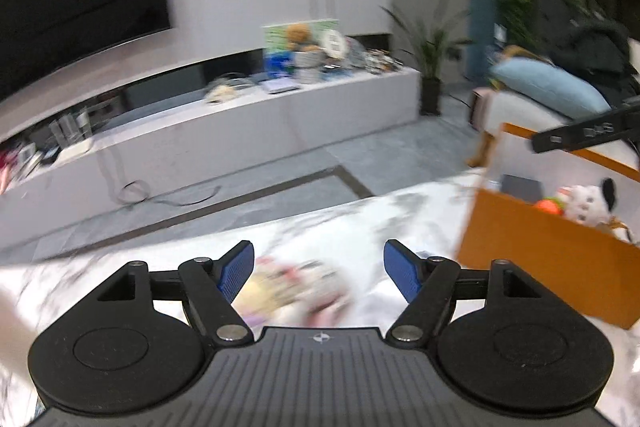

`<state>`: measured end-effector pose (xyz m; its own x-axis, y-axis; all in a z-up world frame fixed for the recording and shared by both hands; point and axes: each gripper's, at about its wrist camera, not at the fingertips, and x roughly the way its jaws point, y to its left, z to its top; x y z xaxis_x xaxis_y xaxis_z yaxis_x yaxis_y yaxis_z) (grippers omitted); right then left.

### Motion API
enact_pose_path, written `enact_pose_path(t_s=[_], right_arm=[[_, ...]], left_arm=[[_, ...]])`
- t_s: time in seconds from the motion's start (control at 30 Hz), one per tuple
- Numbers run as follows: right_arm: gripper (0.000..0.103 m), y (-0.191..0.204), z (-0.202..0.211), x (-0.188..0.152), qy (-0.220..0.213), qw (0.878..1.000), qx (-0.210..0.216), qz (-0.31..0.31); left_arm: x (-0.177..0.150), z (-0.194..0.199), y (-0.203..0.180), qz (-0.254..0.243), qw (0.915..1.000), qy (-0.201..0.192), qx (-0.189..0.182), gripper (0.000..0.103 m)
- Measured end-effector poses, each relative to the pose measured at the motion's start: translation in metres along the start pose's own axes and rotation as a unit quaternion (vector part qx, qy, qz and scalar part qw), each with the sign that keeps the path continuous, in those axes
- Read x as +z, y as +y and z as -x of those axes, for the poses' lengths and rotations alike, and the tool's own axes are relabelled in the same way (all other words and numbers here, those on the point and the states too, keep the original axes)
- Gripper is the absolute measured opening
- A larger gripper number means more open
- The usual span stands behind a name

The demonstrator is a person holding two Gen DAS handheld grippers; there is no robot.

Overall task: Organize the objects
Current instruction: 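Withdraw both tools from the box back toward the table objects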

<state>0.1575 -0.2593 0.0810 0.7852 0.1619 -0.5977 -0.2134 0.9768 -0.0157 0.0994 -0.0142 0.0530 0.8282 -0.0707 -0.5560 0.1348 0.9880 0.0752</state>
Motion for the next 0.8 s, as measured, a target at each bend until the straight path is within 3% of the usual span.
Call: enact_pose_path(t_s=[0.1, 0.2, 0.43, 0.57, 0.7, 0.8], right_arm=[[0.067, 0.016, -0.001, -0.001, 0.002, 1.0, 0.003, 0.015], [0.067, 0.032, -0.004, -0.002, 0.003, 1.0, 0.005, 0.03], [0.072, 0.062, -0.013, -0.006, 0.012, 0.998, 0.0, 0.067], [0.072, 0.07, -0.016, -0.005, 0.016, 0.997, -0.002, 0.071], [0.072, 0.078, -0.016, -0.006, 0.019, 0.997, -0.004, 0.08], [0.073, 0.083, -0.017, -0.009, 0.021, 0.996, -0.005, 0.091]], left_arm=[[-0.022, 0.011, 0.041, 0.049, 0.9988, -0.007, 0.003, 0.088], [-0.048, 0.016, 0.072, 0.103, 0.9944, -0.005, -0.021, 0.089], [-0.101, 0.003, 0.098, 0.132, 0.9897, -0.003, -0.055, 0.089], [-0.107, -0.005, 0.096, 0.072, 0.9965, 0.006, -0.043, 0.089], [-0.097, 0.004, 0.104, 0.019, 0.9973, -0.068, -0.019, 0.089], [-0.076, 0.016, 0.117, 0.046, 0.9928, -0.109, -0.019, 0.089]])
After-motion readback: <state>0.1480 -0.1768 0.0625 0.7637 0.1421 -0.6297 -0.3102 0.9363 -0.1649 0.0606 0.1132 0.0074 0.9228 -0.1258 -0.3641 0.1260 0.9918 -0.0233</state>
